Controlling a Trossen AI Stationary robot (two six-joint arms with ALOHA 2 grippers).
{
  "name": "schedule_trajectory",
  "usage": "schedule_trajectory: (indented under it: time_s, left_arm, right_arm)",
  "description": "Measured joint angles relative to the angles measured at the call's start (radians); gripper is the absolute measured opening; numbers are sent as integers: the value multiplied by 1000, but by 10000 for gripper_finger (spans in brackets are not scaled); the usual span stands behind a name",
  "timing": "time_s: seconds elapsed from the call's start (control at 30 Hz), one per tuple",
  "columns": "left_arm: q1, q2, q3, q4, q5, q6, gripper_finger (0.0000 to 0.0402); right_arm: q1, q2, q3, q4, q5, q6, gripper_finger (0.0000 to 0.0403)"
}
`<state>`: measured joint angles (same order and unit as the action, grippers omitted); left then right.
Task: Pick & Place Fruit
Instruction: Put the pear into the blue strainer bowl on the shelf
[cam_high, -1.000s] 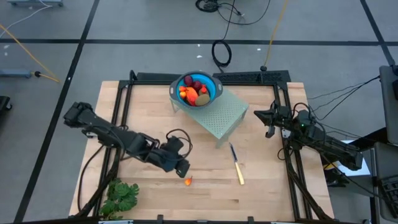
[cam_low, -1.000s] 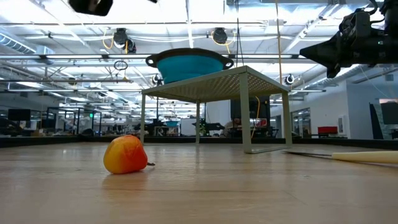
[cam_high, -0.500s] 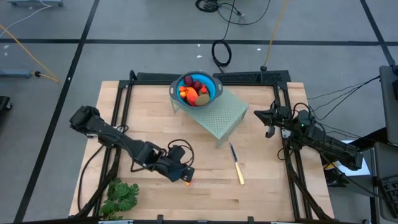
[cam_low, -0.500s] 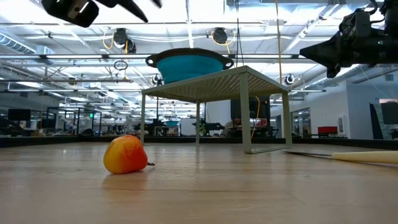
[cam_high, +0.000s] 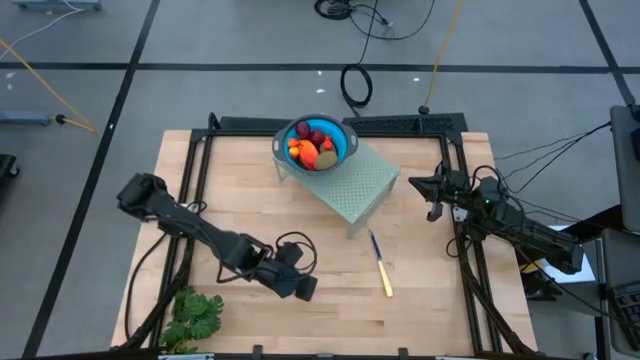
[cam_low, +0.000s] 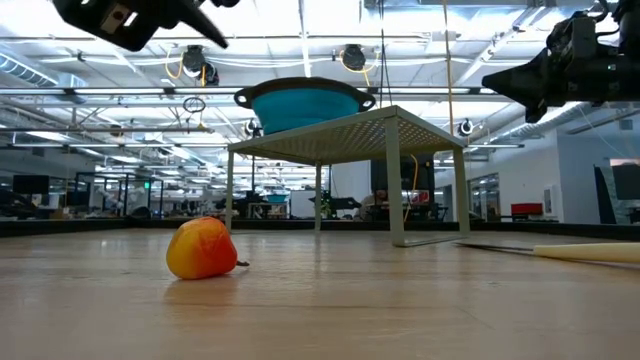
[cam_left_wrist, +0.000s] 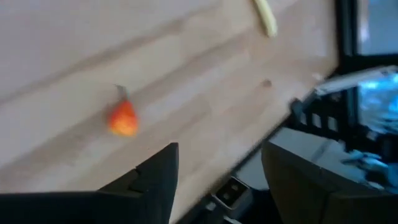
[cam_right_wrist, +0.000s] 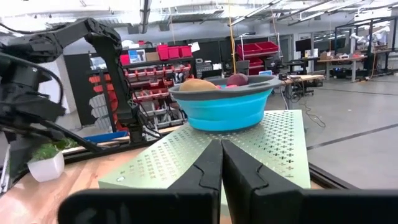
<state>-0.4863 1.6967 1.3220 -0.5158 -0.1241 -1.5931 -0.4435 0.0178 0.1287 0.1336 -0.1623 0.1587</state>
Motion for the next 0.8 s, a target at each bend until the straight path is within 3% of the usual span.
schedule_trajectory:
  time_s: [0.43,0.8]
  left_arm:
    - [-4,65,0,52,75,14,198]
    - [-1,120,0,-66,94,17,184]
  right_arm:
    - [0,0,0,19,-1,-14,0]
    - [0,0,0,20,-26,-9,0]
